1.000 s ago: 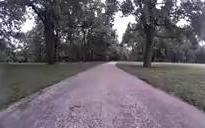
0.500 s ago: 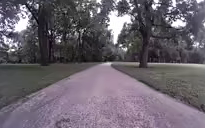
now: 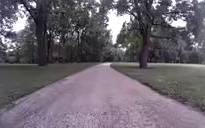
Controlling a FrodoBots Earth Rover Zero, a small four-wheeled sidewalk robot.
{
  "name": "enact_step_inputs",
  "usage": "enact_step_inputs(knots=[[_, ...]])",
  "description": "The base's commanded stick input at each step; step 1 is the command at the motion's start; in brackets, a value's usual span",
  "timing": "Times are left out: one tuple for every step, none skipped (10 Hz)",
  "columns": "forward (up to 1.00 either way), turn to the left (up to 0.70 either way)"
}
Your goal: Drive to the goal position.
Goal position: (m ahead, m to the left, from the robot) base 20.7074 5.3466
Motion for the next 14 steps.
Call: enact_step_inputs(knots=[[0.70,0.00],[0.70,0.00],[0.70,0.00],[0.70,0.00],[0.70,0.00],[0.70,0.00],[0.70,0.00],[0.70,0.00],[0.70,0.00],[0.70,0.00],[0.70,0.00],[0.70,0.00],[0.70,0.00],[0.70,0.00]])
